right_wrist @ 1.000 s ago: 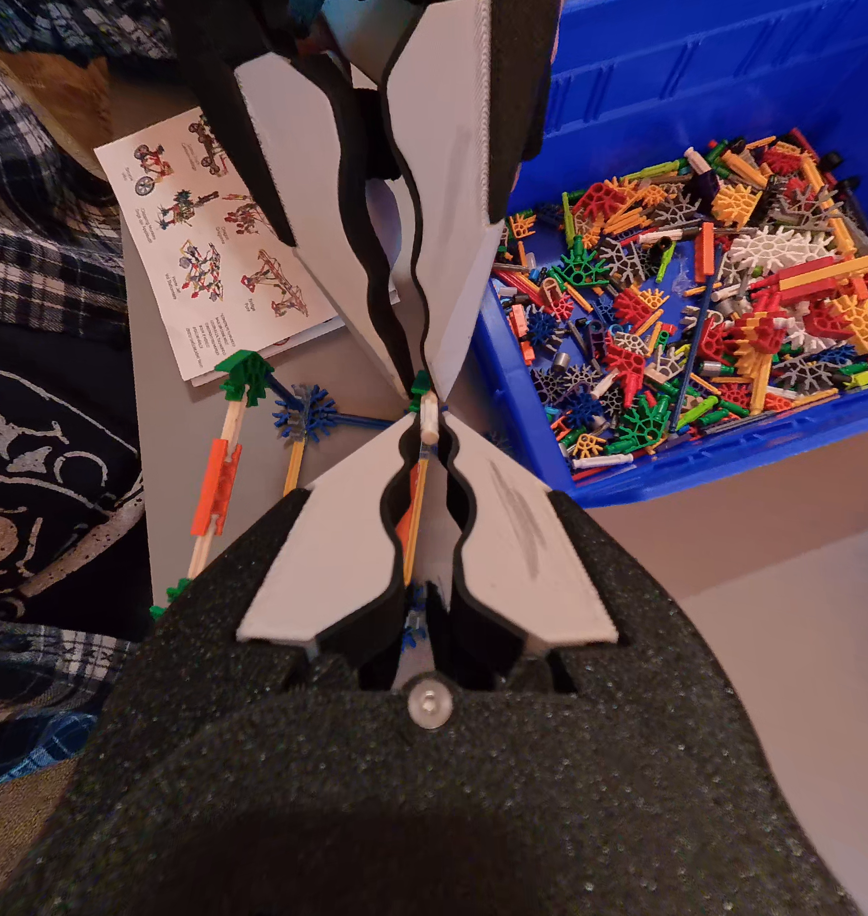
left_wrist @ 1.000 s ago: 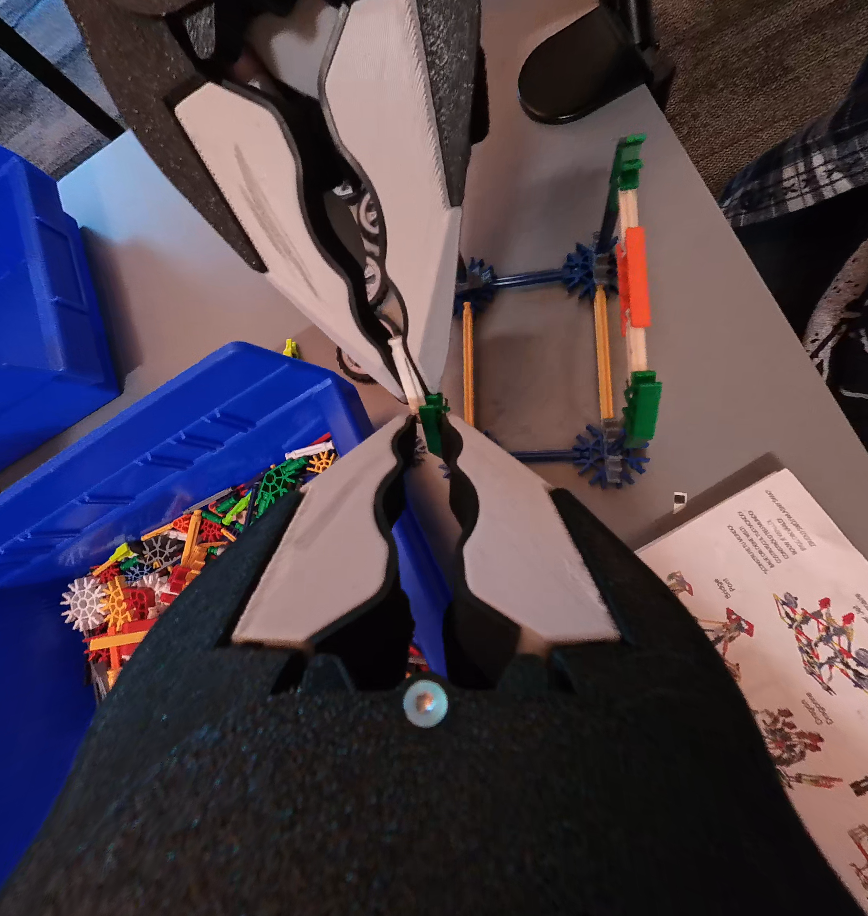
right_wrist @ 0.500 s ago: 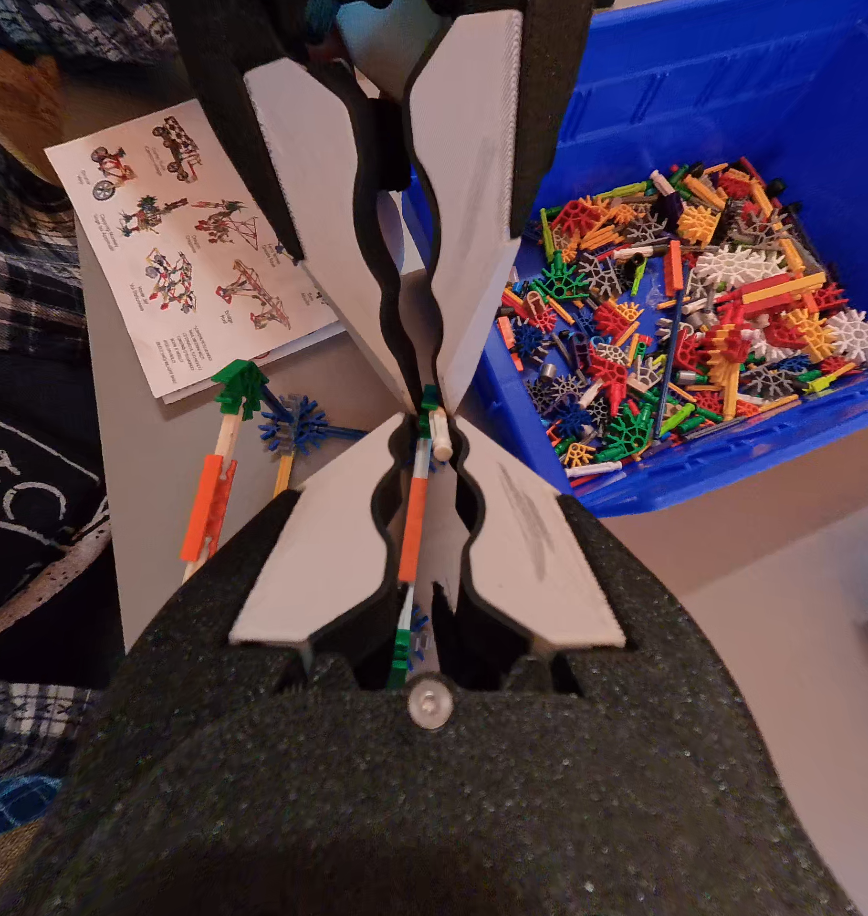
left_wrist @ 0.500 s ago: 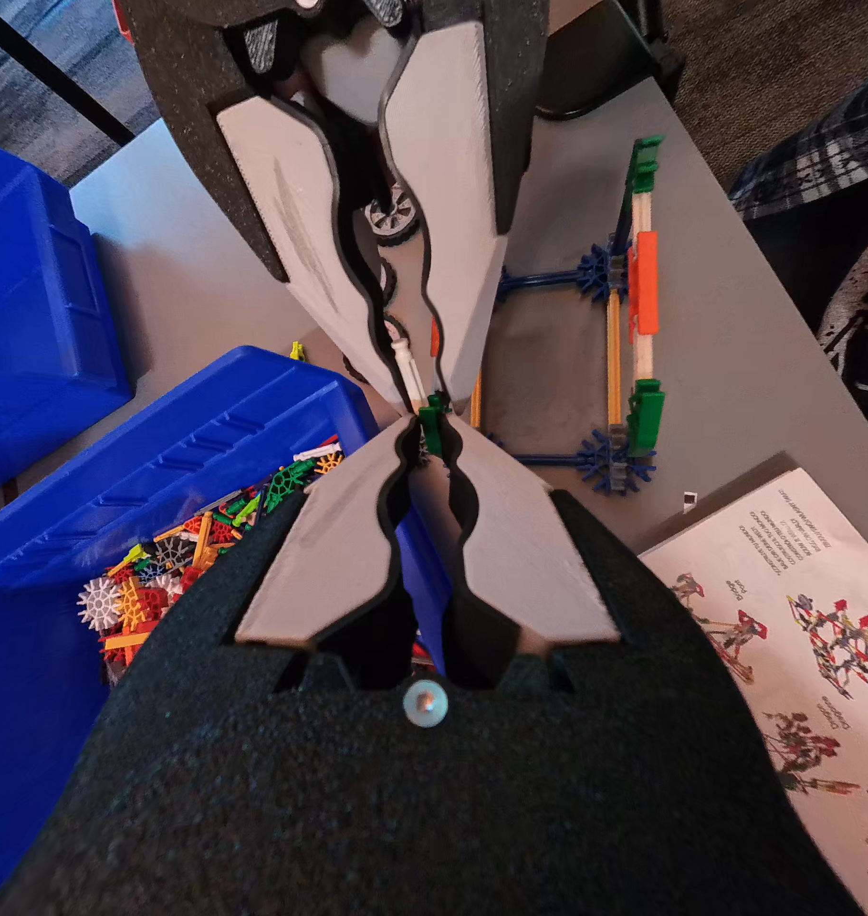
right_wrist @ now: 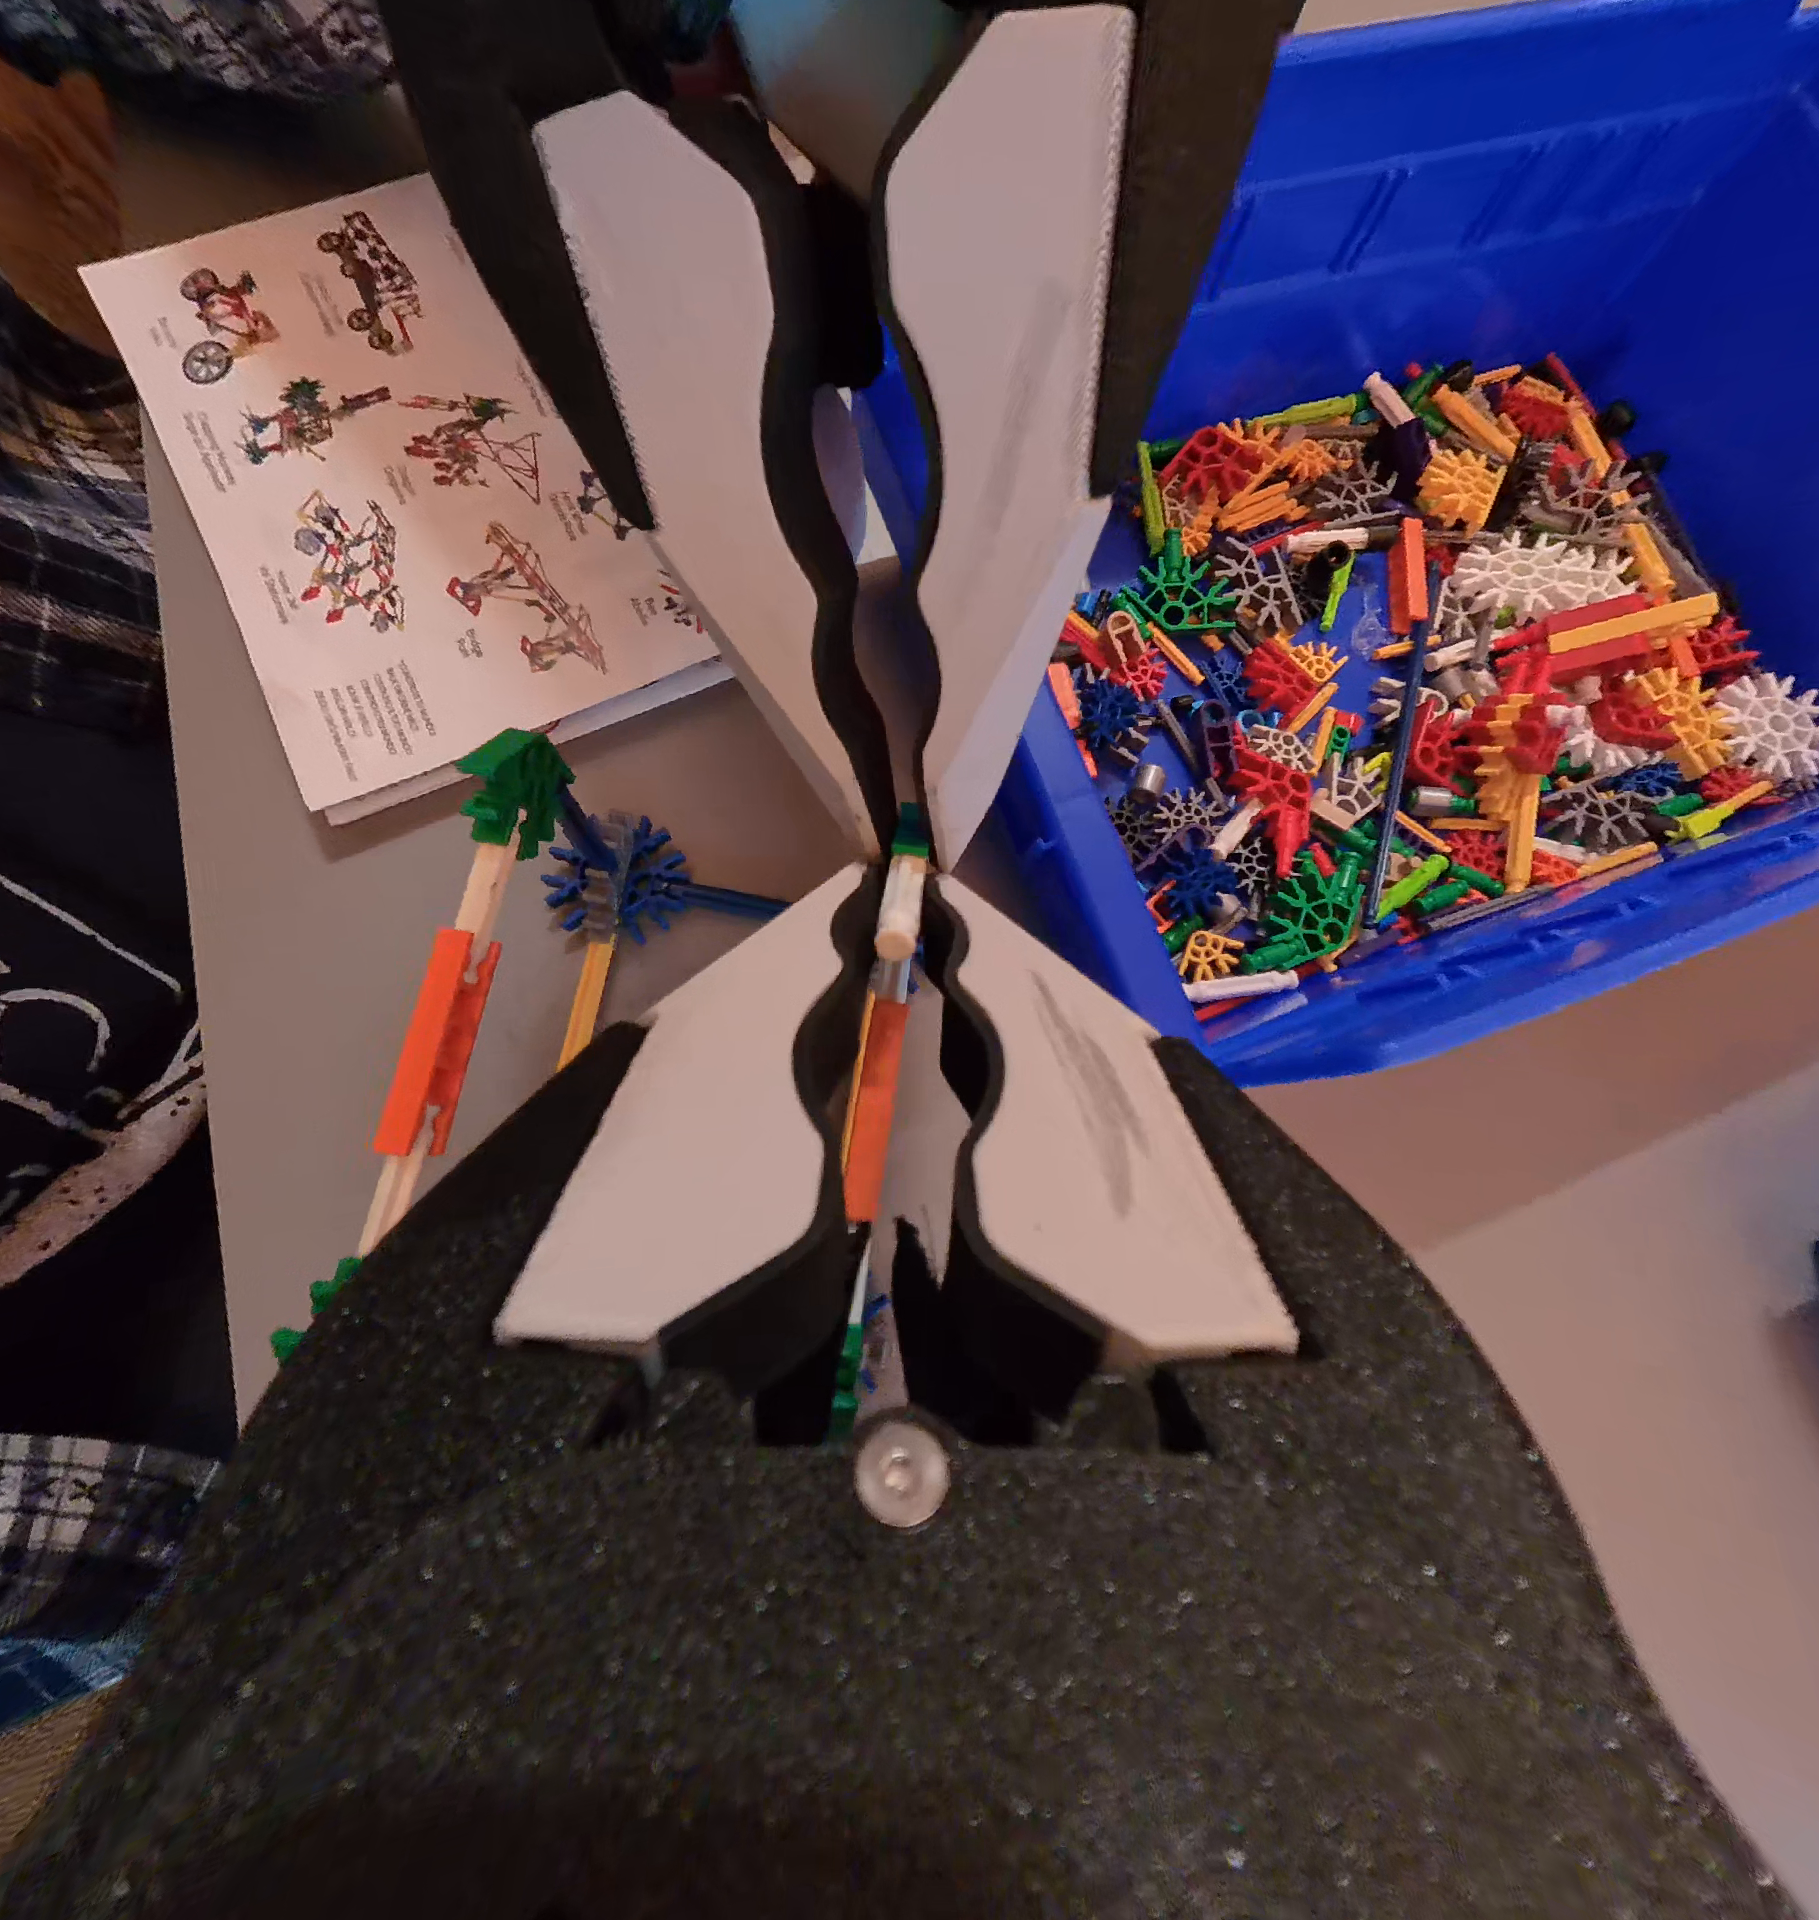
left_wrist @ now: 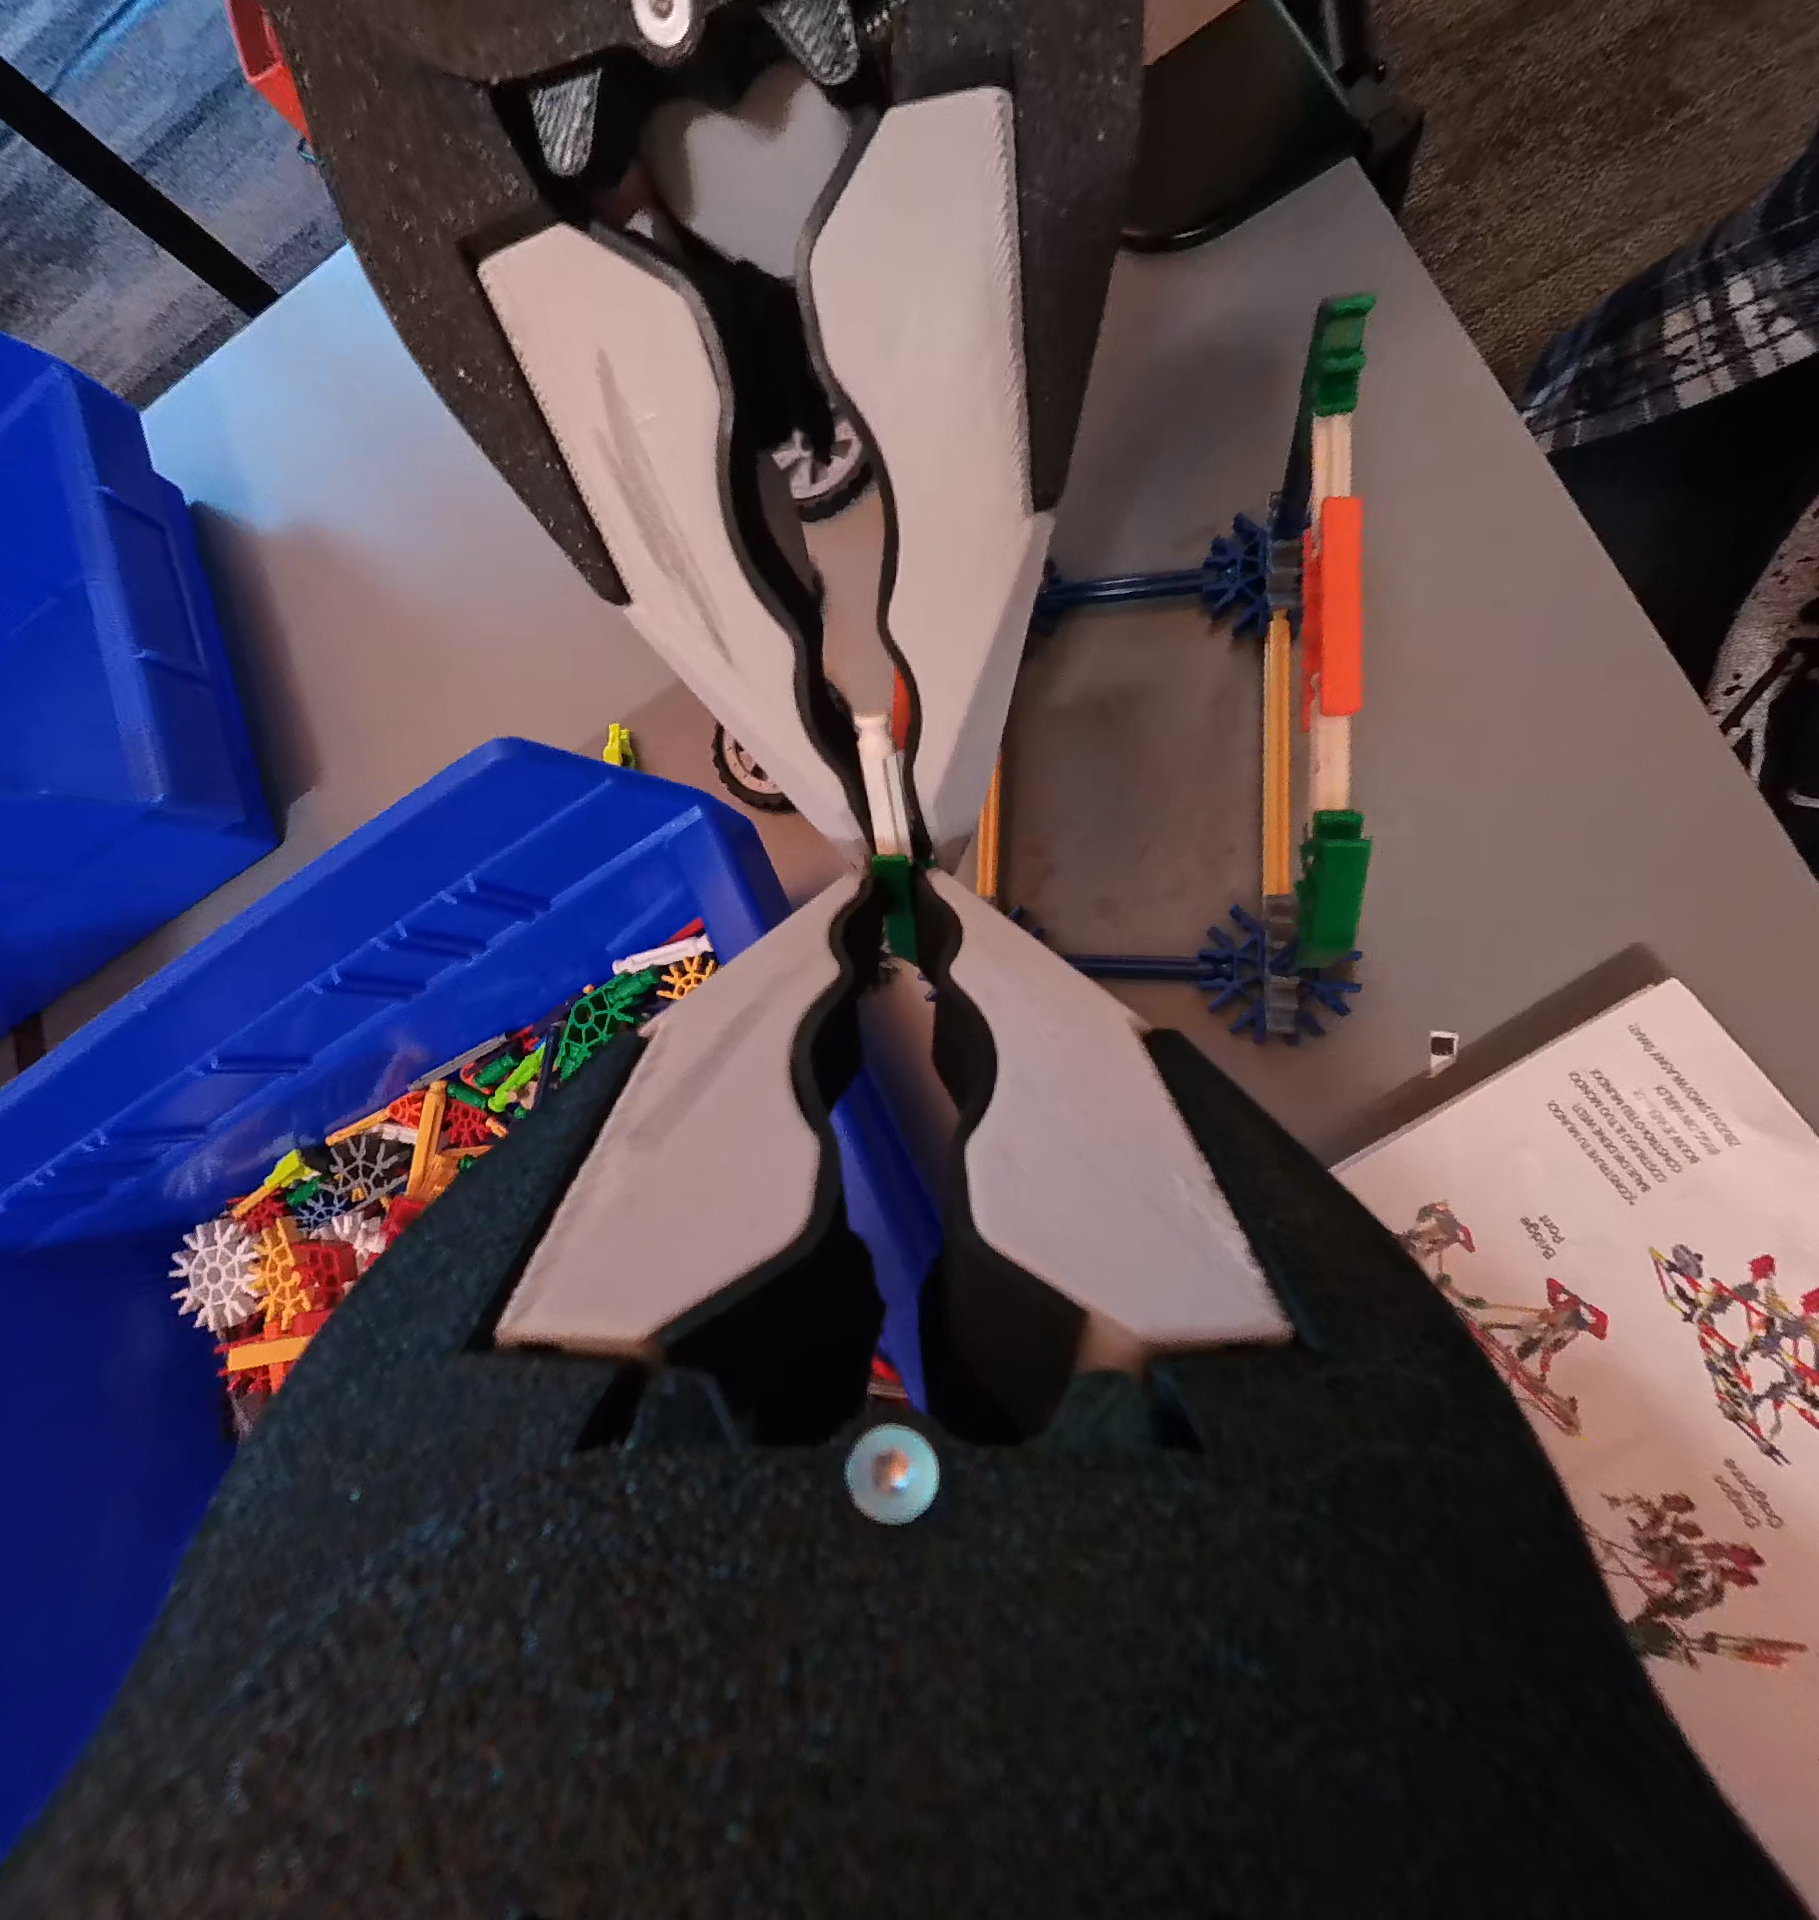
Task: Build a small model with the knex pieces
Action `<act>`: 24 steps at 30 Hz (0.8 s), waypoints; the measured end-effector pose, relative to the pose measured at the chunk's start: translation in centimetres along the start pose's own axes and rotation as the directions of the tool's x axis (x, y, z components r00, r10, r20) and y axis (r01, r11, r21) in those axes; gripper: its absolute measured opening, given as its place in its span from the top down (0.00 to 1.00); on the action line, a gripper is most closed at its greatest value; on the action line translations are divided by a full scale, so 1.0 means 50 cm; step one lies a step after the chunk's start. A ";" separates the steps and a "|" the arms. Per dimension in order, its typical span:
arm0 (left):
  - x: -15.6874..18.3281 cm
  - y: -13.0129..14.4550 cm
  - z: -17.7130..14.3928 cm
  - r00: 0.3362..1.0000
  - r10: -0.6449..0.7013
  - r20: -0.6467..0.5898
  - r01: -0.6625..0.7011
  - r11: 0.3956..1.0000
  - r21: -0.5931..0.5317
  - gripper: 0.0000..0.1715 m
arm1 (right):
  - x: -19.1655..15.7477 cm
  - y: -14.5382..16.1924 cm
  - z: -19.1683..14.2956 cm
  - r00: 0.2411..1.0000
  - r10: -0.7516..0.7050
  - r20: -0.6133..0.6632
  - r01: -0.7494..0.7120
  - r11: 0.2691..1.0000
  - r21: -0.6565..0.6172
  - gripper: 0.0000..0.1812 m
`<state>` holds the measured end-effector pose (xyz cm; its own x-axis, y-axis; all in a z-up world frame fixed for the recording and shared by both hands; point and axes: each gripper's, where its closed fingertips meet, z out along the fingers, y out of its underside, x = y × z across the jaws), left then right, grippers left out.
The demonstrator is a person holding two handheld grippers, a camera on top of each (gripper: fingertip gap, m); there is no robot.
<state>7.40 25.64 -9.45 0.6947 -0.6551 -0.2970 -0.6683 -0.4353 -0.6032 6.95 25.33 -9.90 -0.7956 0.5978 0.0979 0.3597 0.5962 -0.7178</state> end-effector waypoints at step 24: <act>-0.135 0.096 0.047 0.992 0.088 -0.088 -0.106 0.969 -0.222 0.91 | 0.039 0.048 -0.093 0.973 0.185 -0.139 -0.166 0.976 0.142 0.87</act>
<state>0.11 29.41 -12.09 0.6072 -0.7426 -0.2827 -0.7802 -0.4900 -0.3888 8.53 30.41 -8.22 -0.6398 0.7664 0.0580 0.4136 0.4069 -0.8145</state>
